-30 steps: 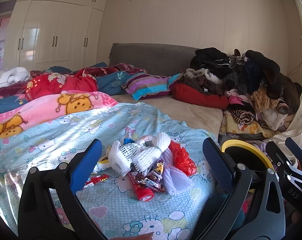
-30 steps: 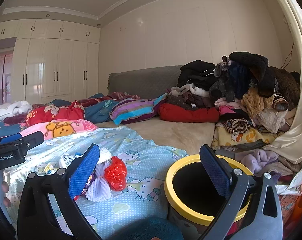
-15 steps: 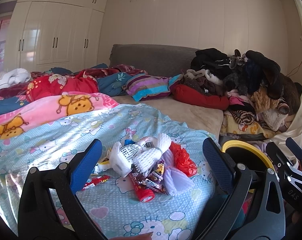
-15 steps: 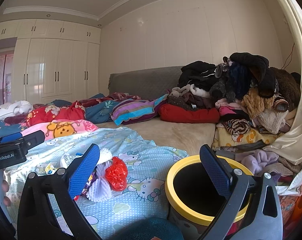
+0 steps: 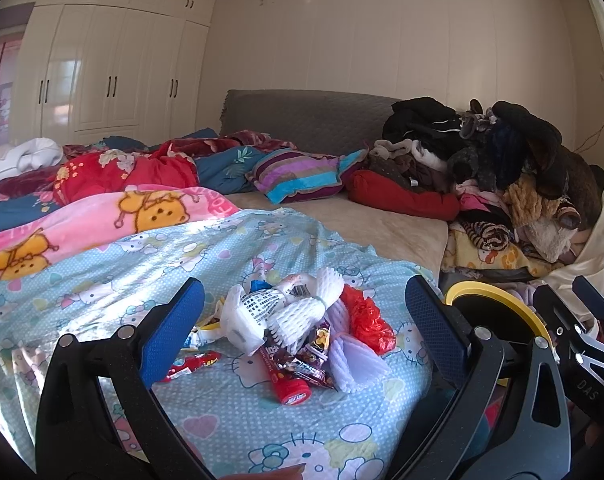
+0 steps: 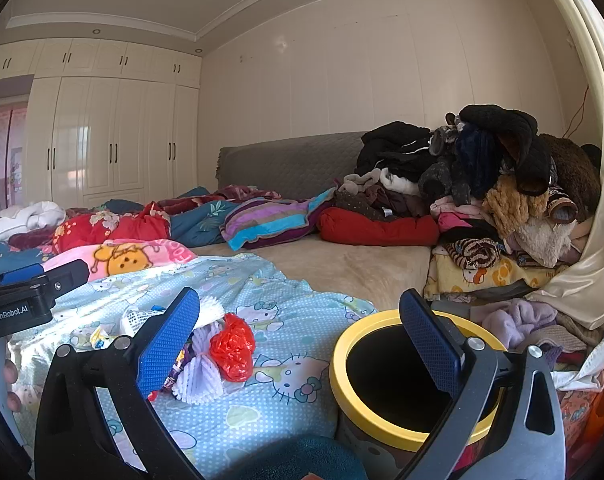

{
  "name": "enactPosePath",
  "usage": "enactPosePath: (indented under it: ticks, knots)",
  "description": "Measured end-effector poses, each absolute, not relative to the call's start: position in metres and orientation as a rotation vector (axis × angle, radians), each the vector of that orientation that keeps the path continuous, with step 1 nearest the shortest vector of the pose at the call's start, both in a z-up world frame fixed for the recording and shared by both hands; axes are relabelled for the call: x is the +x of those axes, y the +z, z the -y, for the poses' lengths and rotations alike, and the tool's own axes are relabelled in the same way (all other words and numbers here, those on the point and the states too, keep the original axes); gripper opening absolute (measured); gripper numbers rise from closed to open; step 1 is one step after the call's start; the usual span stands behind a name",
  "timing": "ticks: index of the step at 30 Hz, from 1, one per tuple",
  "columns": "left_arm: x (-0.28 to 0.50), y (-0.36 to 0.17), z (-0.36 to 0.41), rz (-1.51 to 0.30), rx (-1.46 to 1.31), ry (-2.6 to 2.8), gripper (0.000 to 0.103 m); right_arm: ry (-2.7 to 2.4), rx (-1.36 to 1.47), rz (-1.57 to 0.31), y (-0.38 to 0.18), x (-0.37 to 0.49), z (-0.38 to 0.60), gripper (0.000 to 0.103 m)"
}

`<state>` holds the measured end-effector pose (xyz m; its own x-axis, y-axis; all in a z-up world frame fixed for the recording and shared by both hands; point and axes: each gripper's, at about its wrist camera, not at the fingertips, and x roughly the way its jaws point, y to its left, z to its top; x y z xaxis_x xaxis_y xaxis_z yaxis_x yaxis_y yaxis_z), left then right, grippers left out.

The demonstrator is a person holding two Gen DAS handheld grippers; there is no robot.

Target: Collect trash

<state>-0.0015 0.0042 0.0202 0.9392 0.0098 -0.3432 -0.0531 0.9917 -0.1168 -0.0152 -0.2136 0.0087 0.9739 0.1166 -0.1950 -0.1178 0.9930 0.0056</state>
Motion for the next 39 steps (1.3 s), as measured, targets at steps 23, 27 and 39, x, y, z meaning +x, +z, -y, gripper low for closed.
enactPosePath:
  ticks: [23, 27, 39]
  knots:
    - [0.010, 0.010, -0.047, -0.363, -0.175, 0.131, 0.092, 0.275, -0.037, -0.287, 0.003, 0.013, 0.179, 0.097]
    - [0.018, 0.008, -0.064, -0.377, -0.197, 0.163, 0.092, 0.308, -0.035, -0.314, 0.003, 0.024, 0.168, 0.097]
    - [0.061, -0.004, -0.092, -0.424, -0.224, 0.085, 0.092, 0.348, -0.029, -0.389, 0.001, 0.068, 0.151, 0.097]
